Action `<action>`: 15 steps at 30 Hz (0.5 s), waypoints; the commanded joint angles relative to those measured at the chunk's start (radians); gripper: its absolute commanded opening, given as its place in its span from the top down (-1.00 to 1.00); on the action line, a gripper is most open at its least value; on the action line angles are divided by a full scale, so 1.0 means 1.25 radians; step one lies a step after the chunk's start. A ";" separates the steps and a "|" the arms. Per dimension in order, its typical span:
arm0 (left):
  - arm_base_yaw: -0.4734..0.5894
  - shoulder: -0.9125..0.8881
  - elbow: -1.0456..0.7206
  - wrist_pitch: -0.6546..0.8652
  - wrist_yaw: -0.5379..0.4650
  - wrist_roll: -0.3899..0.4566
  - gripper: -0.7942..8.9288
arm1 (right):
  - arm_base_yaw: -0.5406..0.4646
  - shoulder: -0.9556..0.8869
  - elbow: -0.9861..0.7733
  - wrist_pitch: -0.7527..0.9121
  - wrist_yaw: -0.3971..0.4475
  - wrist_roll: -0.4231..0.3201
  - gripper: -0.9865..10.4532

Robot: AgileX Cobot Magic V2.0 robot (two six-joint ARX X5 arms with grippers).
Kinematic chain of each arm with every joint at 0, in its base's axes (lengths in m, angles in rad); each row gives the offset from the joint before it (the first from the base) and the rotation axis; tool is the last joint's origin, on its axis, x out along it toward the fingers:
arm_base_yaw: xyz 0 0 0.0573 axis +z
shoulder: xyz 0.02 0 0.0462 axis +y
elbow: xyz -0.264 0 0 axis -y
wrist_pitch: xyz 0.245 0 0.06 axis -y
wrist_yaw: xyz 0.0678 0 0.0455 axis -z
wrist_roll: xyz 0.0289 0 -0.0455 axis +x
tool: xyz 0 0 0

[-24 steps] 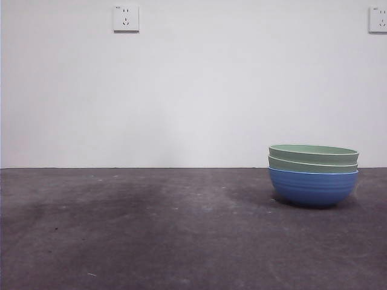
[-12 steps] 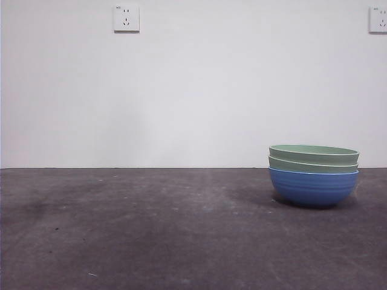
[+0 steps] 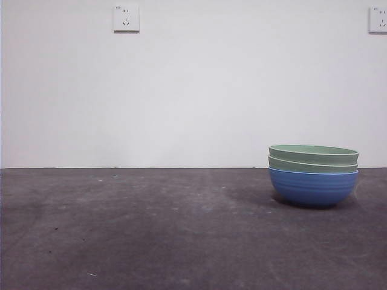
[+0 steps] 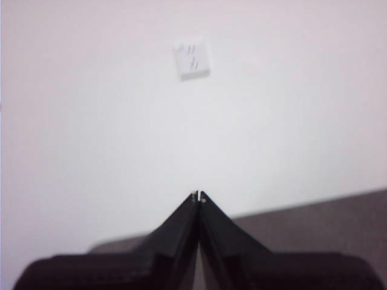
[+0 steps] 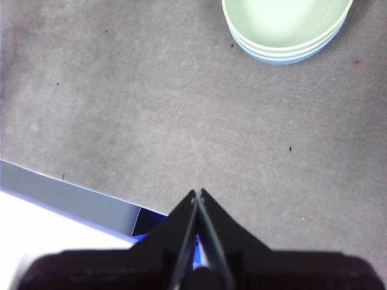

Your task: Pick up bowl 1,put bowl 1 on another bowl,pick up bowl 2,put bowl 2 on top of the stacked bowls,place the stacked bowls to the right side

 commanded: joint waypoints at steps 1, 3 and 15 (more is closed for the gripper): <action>0.003 -0.065 -0.161 0.043 -0.013 0.009 0.84 | 0.001 0.000 -0.002 0.003 0.002 -0.003 0.82; 0.004 -0.100 -0.240 0.063 -0.019 0.009 0.84 | 0.001 0.000 -0.002 0.003 0.002 -0.003 0.82; 0.004 -0.286 -0.554 0.126 -0.056 -0.058 0.84 | 0.001 0.000 -0.002 0.003 0.002 -0.003 0.82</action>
